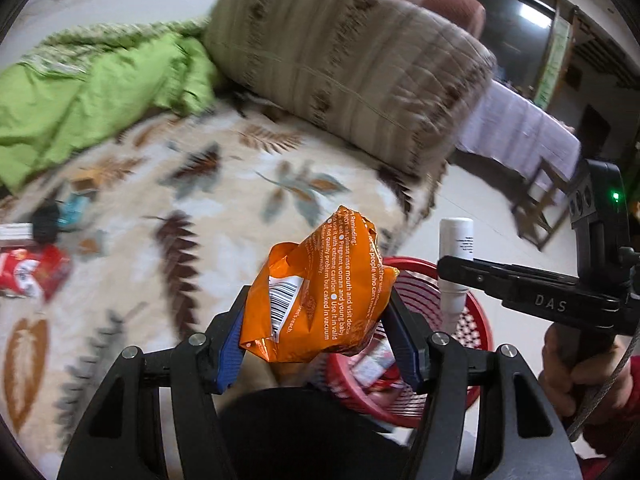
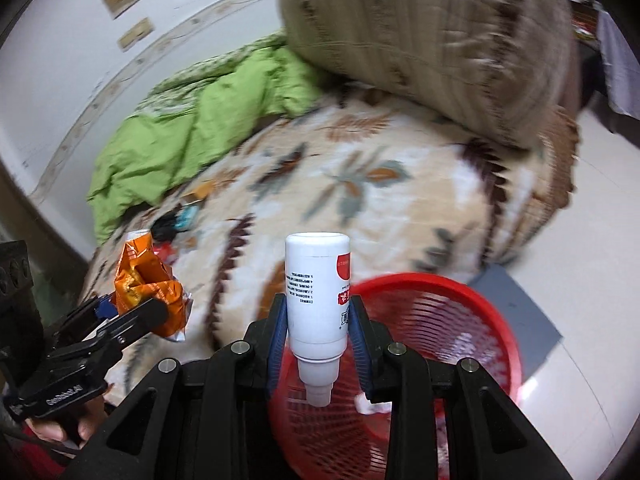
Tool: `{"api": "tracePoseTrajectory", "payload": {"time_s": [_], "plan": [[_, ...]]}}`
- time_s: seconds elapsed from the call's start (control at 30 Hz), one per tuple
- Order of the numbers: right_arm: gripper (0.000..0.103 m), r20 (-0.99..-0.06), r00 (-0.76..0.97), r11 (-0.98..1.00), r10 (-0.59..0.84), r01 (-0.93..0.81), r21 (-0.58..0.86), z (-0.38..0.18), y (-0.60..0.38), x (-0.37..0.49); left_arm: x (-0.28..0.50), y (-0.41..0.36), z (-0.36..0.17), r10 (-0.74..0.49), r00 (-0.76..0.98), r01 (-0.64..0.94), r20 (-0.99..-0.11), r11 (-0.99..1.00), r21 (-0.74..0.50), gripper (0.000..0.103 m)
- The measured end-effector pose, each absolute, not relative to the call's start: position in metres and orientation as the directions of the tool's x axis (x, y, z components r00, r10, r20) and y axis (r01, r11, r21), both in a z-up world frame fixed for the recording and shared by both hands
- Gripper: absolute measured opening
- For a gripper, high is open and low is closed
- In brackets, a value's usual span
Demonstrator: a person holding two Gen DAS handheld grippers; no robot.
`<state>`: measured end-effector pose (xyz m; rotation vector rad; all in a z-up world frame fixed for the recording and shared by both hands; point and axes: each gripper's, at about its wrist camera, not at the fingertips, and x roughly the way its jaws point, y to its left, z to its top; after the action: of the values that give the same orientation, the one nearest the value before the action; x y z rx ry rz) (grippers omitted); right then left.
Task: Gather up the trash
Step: 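Open the right tool over the basket while the left tool releases the orange bag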
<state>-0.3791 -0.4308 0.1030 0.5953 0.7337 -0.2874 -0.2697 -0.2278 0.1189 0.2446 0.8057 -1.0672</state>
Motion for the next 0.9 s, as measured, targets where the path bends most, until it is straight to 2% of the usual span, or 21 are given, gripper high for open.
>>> {"api": "tracePoseTrajectory", "payload": {"time_s": [0.13, 0.23, 0.4, 0.77, 0.83, 0.87, 0.9], "plan": [[0.032, -0.709, 0.702, 0.770, -0.068, 0.489, 0.410, 0.094, -0.445, -0.394, -0.280, -0.252, 0.112, -0.682, 0.174, 0.865, -0.710, 0.451, -0.221, 0.061], [0.032, -0.718, 0.693, 0.756, -0.072, 0.507, 0.414, 0.090, -0.449, -0.397, -0.289, -0.265, 0.110, -0.680, 0.154, 0.881, -0.717, 0.423, -0.212, 0.067], [0.039, -0.715, 0.691, 0.756, -0.100, 0.521, 0.397, 0.093, -0.453, -0.401, -0.292, -0.265, 0.111, -0.680, 0.141, 0.888, -0.720, 0.409, -0.213, 0.068], [0.040, -0.682, 0.715, 0.776, -0.151, 0.513, 0.366, 0.112, -0.451, -0.395, -0.289, -0.266, 0.107, -0.694, 0.078, 0.878, -0.716, 0.388, -0.280, 0.068], [0.040, -0.675, 0.717, 0.771, -0.175, 0.526, 0.359, 0.116, -0.454, -0.399, -0.293, -0.271, 0.105, -0.693, 0.043, 0.884, -0.719, 0.362, -0.296, 0.072], [0.040, -0.672, 0.716, 0.769, -0.188, 0.533, 0.352, 0.119, -0.456, -0.401, -0.294, -0.273, 0.104, -0.689, 0.028, 0.885, -0.724, 0.354, -0.303, 0.083], [0.040, -0.670, 0.716, 0.769, -0.198, 0.537, 0.348, 0.122, -0.457, -0.403, -0.294, -0.273, 0.103, -0.687, 0.022, 0.882, -0.726, 0.355, -0.309, 0.087]]}}
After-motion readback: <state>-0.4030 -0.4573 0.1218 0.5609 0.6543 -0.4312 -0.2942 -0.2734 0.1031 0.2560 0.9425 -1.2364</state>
